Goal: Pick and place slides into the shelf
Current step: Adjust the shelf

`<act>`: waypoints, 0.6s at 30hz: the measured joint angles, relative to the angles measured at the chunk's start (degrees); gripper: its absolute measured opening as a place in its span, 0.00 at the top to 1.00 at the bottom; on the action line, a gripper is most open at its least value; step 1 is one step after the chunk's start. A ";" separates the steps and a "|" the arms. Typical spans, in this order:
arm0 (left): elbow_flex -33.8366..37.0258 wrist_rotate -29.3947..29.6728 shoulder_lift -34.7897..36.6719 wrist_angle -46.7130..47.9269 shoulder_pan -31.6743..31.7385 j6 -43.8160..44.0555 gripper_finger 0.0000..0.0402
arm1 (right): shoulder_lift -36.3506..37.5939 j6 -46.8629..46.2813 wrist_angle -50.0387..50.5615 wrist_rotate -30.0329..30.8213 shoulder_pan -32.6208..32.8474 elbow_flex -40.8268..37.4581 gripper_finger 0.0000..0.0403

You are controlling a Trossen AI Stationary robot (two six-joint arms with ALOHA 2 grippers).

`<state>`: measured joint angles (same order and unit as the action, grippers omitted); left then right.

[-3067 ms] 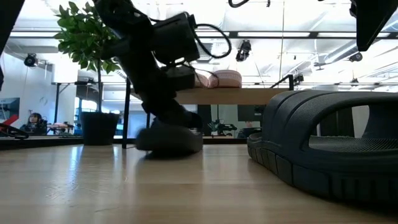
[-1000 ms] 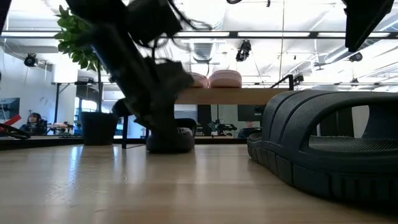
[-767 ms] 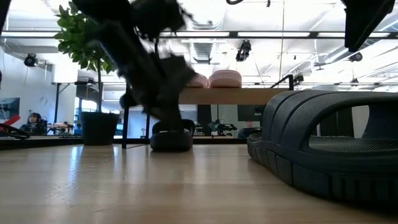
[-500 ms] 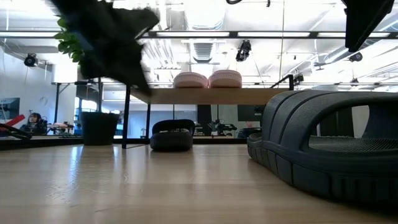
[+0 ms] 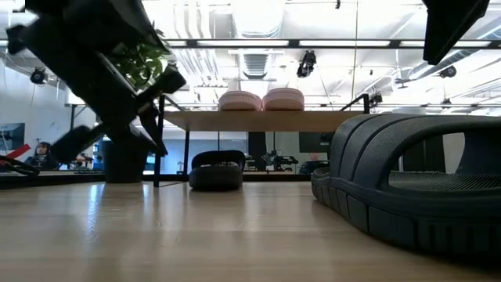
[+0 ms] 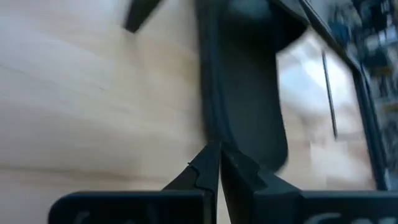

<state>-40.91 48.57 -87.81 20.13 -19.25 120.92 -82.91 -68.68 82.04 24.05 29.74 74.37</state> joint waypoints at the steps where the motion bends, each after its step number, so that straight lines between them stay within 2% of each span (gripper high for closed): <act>1: 0.49 0.04 0.00 -0.38 0.72 1.62 1.00 | 0.00 -0.24 -0.01 0.00 0.00 -0.01 0.52; 6: 1.14 0.01 -0.22 -3.56 5.41 2.40 1.00 | 0.00 -0.51 0.00 0.02 0.00 0.00 0.52; 10: 1.21 -0.93 -0.83 -11.41 10.08 -6.80 1.00 | 0.00 -0.47 0.00 0.62 0.00 -0.02 0.52; 13: 1.20 -4.82 -2.47 -16.32 13.99 -13.70 1.00 | 0.00 -0.58 -0.02 1.01 0.00 -0.02 0.52; 18: 1.26 -8.19 -5.21 -16.99 17.37 -14.79 1.00 | 0.00 -1.16 -0.01 1.32 0.00 -0.02 0.52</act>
<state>-39.65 40.38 -93.02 3.14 -1.89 106.13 -82.91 -69.84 82.03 25.37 29.74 74.35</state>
